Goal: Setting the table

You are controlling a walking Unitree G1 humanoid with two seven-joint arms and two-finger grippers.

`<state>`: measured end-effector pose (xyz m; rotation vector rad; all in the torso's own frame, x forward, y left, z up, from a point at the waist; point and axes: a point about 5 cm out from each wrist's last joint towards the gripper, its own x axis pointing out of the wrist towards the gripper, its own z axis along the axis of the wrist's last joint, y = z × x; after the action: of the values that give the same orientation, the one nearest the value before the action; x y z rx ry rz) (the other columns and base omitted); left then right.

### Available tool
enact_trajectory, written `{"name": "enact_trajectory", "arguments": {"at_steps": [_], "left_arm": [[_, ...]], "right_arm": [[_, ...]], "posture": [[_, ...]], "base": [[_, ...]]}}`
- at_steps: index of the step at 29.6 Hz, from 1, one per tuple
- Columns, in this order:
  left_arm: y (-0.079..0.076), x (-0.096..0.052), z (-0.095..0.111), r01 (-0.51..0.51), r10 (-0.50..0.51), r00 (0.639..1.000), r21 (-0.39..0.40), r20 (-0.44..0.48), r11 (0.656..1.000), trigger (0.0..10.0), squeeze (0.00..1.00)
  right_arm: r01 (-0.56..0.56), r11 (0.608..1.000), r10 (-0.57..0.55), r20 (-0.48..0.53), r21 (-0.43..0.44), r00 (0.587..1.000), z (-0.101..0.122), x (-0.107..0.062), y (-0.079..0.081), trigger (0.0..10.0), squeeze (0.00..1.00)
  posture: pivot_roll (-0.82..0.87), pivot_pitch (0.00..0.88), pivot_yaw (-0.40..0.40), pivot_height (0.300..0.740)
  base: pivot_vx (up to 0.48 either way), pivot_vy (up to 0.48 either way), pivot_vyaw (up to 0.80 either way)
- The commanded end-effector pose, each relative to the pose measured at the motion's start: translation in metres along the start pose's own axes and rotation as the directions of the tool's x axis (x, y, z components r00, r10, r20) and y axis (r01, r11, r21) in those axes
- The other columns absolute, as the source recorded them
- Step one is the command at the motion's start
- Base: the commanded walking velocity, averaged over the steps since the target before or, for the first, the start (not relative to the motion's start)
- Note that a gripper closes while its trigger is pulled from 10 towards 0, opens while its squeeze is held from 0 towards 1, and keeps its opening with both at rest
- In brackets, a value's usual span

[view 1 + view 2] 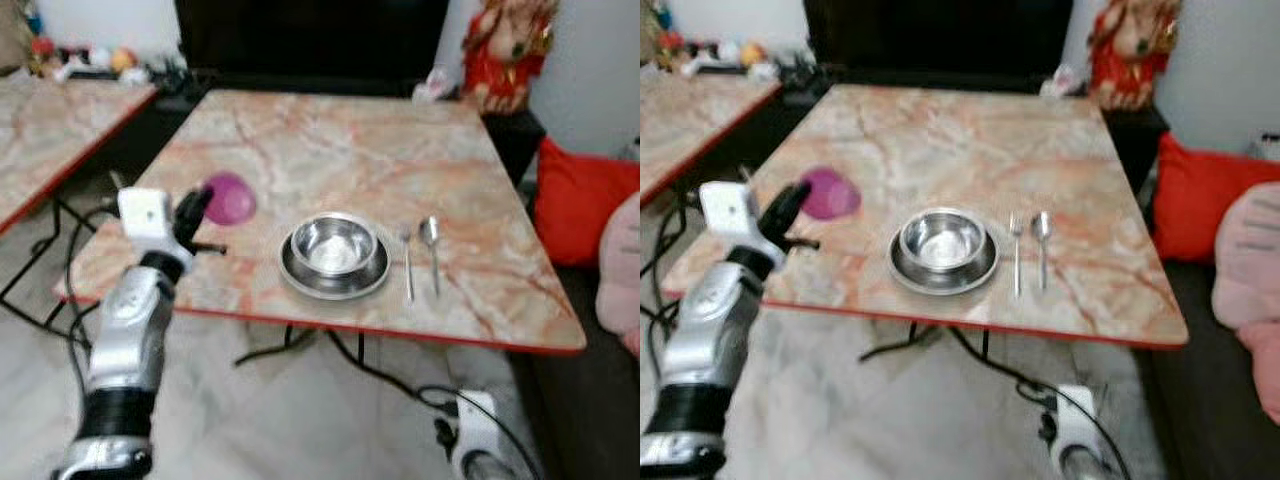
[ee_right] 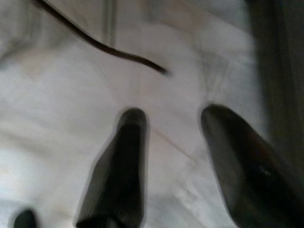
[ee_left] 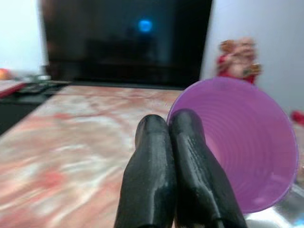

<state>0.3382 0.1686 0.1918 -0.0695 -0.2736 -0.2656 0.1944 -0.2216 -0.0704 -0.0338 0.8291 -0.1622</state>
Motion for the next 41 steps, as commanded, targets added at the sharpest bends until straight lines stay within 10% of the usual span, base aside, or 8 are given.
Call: {"name": "enact_trajectory", "arguments": {"at_steps": [1, 23, 41], "left_arm": [[0.018, -0.004, 0.008, -0.045, 0.045, 0.999, 0.015, 0.014, 0.999, 10.0, 0.0], [0.026, 0.025, 0.019, -0.118, 0.114, 0.993, -0.161, -0.03, 0.98, 10.0, 0.0], [0.033, 0.053, -0.011, -0.285, 0.234, 0.904, -0.095, -0.359, 0.954, 10.0, 0.0]], "right_arm": [[-0.031, 0.999, 0.031, 0.031, 0.007, 0.999, 0.012, 0.003, 0.012, 10.0, 0.0], [-0.05, 0.999, 0.051, 0.029, -0.017, 0.998, 0.013, 0.004, 0.014, 10.0, 0.0], [-0.05, 0.996, 0.047, -0.047, -0.067, 0.998, 0.007, 0.004, 0.014, 10.0, 0.0]], "posture": [[0.1, 0.003, -0.023, 0.74], [0.1, 0.02, -0.022, 0.74], [0.09, 0.036, -0.012, 0.74]], "base": [[0.315, 0.0, 0.0], [0.195, 0.0, 0.0], [0.0, 0.0, 0.0]]}}
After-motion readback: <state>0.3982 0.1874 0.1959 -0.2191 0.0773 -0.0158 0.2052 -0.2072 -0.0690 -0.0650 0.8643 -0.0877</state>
